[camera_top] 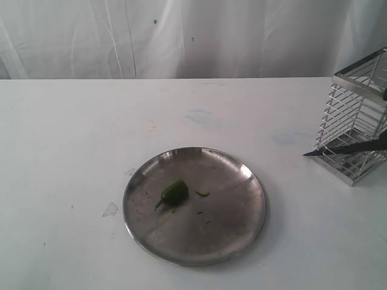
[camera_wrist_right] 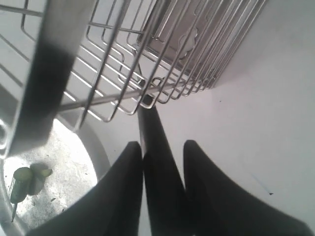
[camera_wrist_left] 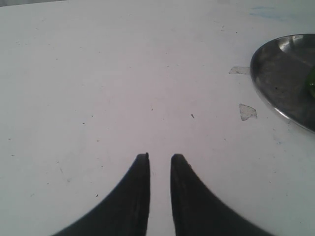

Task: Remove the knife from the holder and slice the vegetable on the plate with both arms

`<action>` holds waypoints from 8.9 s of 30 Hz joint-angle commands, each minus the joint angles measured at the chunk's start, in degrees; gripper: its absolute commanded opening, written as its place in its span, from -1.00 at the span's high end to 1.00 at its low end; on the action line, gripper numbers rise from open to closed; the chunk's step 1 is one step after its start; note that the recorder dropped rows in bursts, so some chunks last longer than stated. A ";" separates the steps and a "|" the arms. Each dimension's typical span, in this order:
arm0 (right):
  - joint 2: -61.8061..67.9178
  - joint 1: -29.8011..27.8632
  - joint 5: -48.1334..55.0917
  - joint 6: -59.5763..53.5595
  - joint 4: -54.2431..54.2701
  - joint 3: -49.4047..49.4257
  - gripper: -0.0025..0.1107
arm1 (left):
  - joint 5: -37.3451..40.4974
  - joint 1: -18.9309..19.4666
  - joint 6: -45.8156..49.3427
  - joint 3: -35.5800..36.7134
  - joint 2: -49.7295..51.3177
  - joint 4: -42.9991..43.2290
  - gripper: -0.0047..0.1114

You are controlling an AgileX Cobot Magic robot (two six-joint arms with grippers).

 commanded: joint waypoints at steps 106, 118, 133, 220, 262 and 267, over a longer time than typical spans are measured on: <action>-24.34 0.07 3.62 -50.10 66.07 46.63 0.96 | 0.22 -0.28 -0.02 0.17 -0.29 -0.66 0.53; -17.62 0.07 1.30 -54.40 66.07 46.70 0.96 | 0.22 -0.28 -0.02 0.17 -0.29 -0.66 0.53; 7.24 0.07 11.93 -62.77 66.07 39.87 0.96 | 0.22 -0.28 -0.02 0.17 -0.29 -0.66 0.53; 13.43 8.50 4.13 -57.19 30.81 12.16 -0.17 | 0.22 -0.28 -0.02 0.17 -0.29 -0.66 0.53; 17.25 19.50 12.31 -69.86 47.77 6.21 -0.17 | 0.22 -0.28 -0.02 0.17 -0.29 -0.66 0.53; 17.52 19.50 19.61 -52.11 36.35 -4.52 -0.17 | 0.22 -0.28 -0.02 0.17 -0.29 -0.66 0.53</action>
